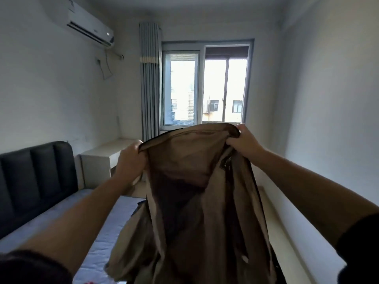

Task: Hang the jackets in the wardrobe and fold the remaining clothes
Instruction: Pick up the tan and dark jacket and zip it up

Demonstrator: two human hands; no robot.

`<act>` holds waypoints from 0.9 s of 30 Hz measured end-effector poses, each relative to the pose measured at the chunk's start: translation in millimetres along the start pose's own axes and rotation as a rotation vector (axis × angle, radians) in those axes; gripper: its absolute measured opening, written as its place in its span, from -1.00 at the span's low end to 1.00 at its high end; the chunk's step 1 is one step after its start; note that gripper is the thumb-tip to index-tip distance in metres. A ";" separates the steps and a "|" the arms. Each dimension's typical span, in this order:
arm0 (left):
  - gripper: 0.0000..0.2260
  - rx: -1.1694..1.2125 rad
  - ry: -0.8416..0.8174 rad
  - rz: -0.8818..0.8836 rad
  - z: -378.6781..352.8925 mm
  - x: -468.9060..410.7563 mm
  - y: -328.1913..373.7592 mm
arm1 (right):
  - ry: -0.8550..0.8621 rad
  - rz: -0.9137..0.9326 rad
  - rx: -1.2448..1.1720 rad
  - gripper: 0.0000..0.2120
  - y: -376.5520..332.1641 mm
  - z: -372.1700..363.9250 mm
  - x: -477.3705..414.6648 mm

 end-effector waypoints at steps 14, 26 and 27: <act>-0.91 0.095 -0.081 -0.522 -18.4 -15.9 125.2 | -0.424 -0.154 -0.420 -0.92 -1.9 -72.5 49.5; -0.86 0.190 -0.322 0.182 -53.0 80.2 14.1 | 0.047 -0.022 -0.258 -0.93 -36.1 -39.6 29.5; -0.84 0.151 -0.243 0.142 -46.9 73.5 17.6 | 0.052 0.036 -0.191 -0.93 -39.7 -32.8 30.9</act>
Point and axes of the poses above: each hand's wrist, its own x-axis away from the middle knuckle, its own z-axis out of the back of the hand, y = z × x, the point moved 4 cm from there along -x, towards the middle knuckle, and after that the axes turned 9 degrees about -z, right-handed, at the moved point
